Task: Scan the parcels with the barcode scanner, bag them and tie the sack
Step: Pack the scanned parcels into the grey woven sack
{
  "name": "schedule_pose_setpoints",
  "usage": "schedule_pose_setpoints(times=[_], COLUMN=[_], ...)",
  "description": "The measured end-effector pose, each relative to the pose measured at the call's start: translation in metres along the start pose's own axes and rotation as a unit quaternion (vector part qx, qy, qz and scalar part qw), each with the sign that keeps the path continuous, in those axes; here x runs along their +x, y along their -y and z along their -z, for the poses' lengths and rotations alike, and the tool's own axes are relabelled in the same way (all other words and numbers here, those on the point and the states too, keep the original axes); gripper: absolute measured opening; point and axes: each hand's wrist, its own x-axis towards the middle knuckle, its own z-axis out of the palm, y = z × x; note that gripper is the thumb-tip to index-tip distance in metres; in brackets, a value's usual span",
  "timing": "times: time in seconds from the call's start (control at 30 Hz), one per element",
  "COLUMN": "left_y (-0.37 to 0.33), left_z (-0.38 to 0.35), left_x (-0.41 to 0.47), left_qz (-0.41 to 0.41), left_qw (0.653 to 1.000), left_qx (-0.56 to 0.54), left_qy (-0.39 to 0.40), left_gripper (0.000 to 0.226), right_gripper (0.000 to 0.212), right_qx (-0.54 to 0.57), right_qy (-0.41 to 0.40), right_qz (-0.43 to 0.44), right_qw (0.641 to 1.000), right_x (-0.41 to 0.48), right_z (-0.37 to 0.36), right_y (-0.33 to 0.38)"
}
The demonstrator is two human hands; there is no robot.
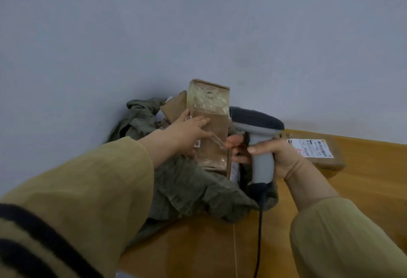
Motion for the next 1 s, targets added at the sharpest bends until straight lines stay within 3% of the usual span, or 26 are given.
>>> schedule_pose_setpoints(times=[0.1, 0.17, 0.27, 0.37, 0.47, 0.53, 0.63, 0.7, 0.77, 0.9, 1.0], left_y=[0.000, 0.001, -0.004, -0.005, 0.011, 0.029, 0.055, 0.074, 0.089, 0.114, 0.124], left_z=[0.005, -0.002, -0.009, -0.016, -0.030, -0.038, -0.047, -0.061, -0.073, -0.072, -0.046], left_x=[-0.011, -0.016, -0.017, -0.008, -0.003, -0.002, -0.005, -0.007, -0.012, -0.038, -0.059], left_qz=[0.022, 0.061, 0.133, 0.244, 0.395, 0.518, 0.617, 0.622, 0.567, 0.526, 0.497], left_qw=[0.992, 0.961, 0.881, 0.800, 0.740, 0.708, 0.608, 0.579, 0.539, 0.391, 0.358], left_qx=[-0.117, -0.239, -0.393, -0.481, -0.447, -0.404, -0.482, -0.520, -0.611, -0.734, -0.771], left_qy=[-0.039, -0.122, -0.227, -0.263, -0.311, -0.259, -0.130, -0.089, -0.122, -0.178, -0.172], left_gripper=[0.060, 0.044, 0.036, 0.033, 0.044, 0.072, 0.109, 0.096, 0.058, 0.035, 0.014], right_gripper=[0.027, 0.018, 0.021, 0.037, 0.024, 0.020, 0.028, 0.026, 0.023, 0.018, 0.018], right_qx=[-0.110, -0.151, -0.114, -0.082, -0.059, -0.039, 0.006, 0.045, 0.080, 0.096, 0.055], right_qy=[-0.228, -0.316, -0.303, -0.289, -0.295, -0.292, -0.276, -0.272, -0.261, -0.209, -0.163], right_qz=[-0.018, -0.074, -0.173, -0.198, -0.207, -0.205, -0.164, -0.108, -0.041, 0.053, 0.073], right_qw=[0.967, 0.934, 0.930, 0.933, 0.931, 0.933, 0.947, 0.955, 0.961, 0.972, 0.982], right_x=[0.014, 0.018, 0.020, 0.027, 0.030, 0.031, 0.034, 0.035, 0.036, 0.040, 0.047], right_z=[0.028, 0.051, 0.066, 0.069, 0.070, 0.069, 0.066, 0.066, 0.064, 0.043, 0.010], right_y=[0.017, 0.020, 0.009, -0.004, -0.012, -0.013, -0.013, -0.008, 0.002, 0.034, 0.054])
